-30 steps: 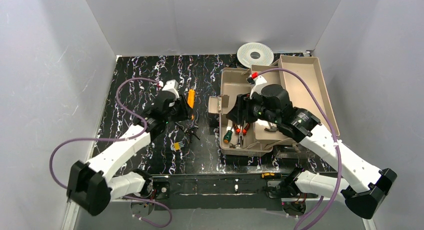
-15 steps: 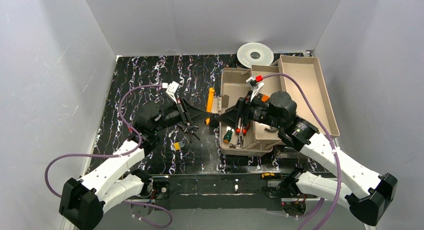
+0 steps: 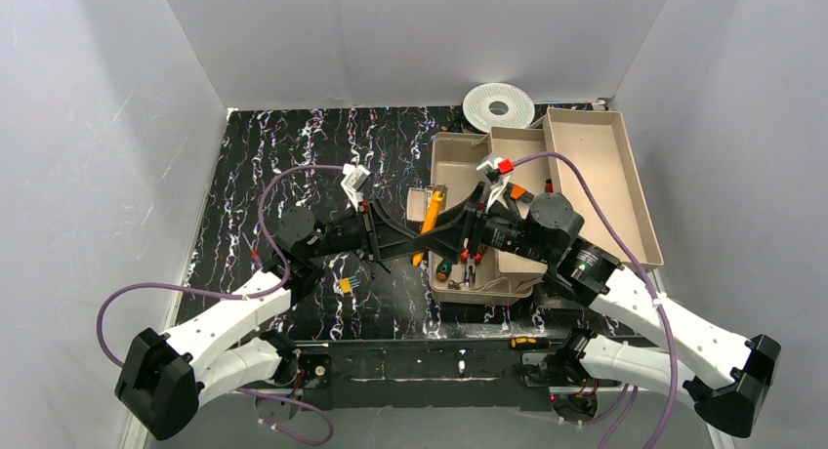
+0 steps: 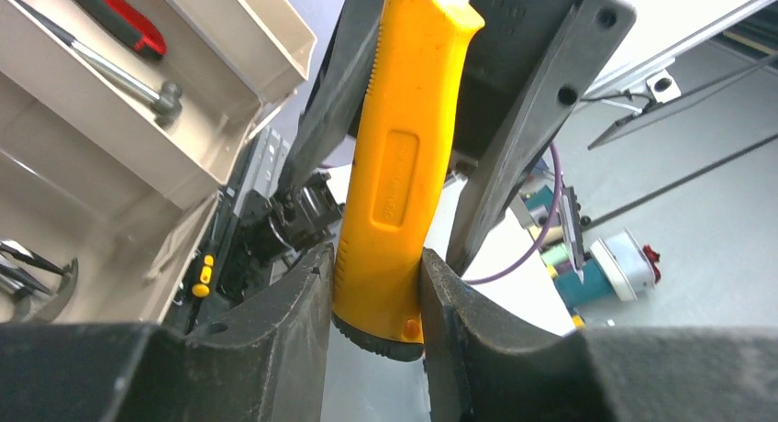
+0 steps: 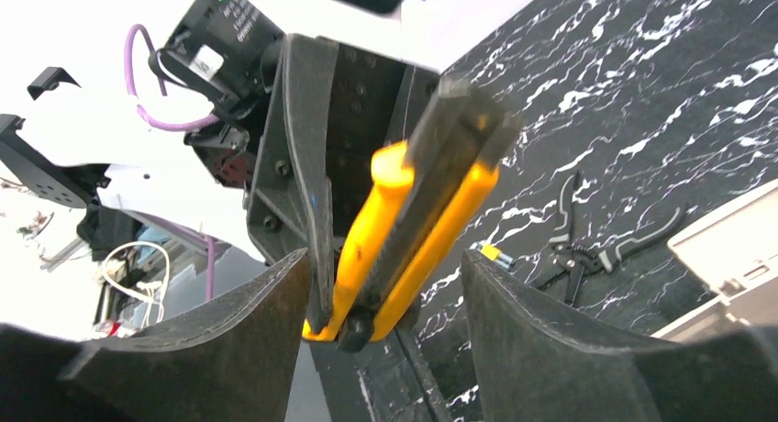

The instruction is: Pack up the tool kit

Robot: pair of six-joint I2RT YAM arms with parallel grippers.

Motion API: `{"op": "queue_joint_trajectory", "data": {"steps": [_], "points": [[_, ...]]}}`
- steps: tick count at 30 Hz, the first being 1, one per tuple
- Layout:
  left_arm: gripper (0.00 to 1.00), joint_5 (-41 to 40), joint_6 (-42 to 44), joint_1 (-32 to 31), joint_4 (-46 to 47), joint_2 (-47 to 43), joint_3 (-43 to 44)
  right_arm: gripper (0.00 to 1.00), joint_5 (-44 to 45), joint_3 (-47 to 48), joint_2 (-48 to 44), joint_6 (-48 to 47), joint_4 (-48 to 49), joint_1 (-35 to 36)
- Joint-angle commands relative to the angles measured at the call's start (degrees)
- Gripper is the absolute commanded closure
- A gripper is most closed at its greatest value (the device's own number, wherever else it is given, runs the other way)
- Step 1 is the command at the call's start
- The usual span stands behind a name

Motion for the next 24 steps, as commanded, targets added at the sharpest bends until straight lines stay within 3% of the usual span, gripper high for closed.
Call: {"op": "queue_joint_trajectory", "data": {"steps": [1, 5, 8, 10, 13, 14, 16, 17, 20, 24], "points": [[1.0, 3.15, 0.97, -0.99, 2.09, -1.05, -0.24, 0.34, 2.65, -1.19, -1.78, -1.15, 6.93, -0.07], [1.0, 3.18, 2.37, -1.02, 0.21, -1.71, -0.7, 0.4, 3.13, -2.75, -3.34, -1.1, 8.96, -0.05], [1.0, 2.77, 2.21, -1.13, 0.64, -1.88, -1.3, 0.66, 3.61, -2.71, -3.56, -1.07, 8.1, -0.07], [1.0, 2.58, 2.21, -1.08, 0.69, -1.9, -1.33, 0.76, 4.34, -1.95, -3.49, -1.04, 6.25, -0.07], [0.76, 1.78, 4.79, -1.13, -2.57, -2.32, -0.94, 0.93, 9.24, 0.38, -4.11, -1.2, 1.56, -0.06], [0.62, 1.27, 6.52, -1.14, -5.6, -2.67, -0.48, 0.98, 12.68, 1.94, -4.42, -1.45, -2.12, -0.07], [0.35, -1.26, 10.93, -1.13, -13.8, -3.75, 1.05, 0.99, 22.63, 6.96, -4.6, -3.0, -14.36, -0.07], [0.27, -3.17, 13.57, -1.1, -18.35, -4.45, 1.84, 0.99, 27.79, 10.04, -4.23, -4.52, -20.46, -0.07], [0.11, -11.53, 21.7, -1.19, -32.94, -5.74, 4.47, 0.99, 44.9, 21.42, -1.09, -8.75, -39.08, -0.07], [0.07, -20.19, 25.85, -1.47, -44.19, -3.42, 6.67, 0.99, 64.84, 33.29, 2.99, -11.36, -56.2, -0.07]]}}
